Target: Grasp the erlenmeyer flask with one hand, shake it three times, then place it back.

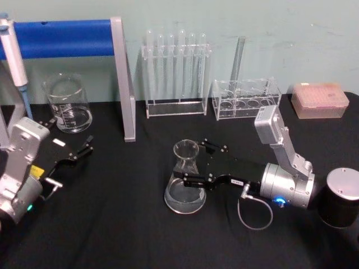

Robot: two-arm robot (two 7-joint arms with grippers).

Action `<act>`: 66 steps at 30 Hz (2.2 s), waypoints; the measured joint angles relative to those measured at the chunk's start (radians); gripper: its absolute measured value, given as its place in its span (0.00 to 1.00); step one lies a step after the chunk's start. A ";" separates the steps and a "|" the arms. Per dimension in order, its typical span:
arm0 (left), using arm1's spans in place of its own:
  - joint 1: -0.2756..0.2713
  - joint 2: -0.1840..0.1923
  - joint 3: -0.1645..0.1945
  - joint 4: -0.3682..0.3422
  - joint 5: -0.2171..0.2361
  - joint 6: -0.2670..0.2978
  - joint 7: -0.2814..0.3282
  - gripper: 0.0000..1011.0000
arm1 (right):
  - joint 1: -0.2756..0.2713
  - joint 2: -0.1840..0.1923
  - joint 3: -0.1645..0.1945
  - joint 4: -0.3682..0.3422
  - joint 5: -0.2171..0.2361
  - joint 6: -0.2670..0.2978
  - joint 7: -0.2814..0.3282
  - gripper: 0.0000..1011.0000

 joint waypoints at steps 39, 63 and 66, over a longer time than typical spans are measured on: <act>0.000 0.000 0.000 0.000 0.000 0.000 0.000 0.99 | 0.000 0.000 0.000 0.000 0.000 0.000 0.000 0.45; 0.000 0.000 0.000 0.000 0.000 0.000 0.000 0.99 | -0.026 0.022 0.037 -0.106 0.068 -0.006 -0.023 0.45; 0.000 0.000 0.000 0.000 0.000 0.000 0.000 0.99 | -0.046 0.032 0.057 -0.148 0.069 -0.005 -0.062 0.45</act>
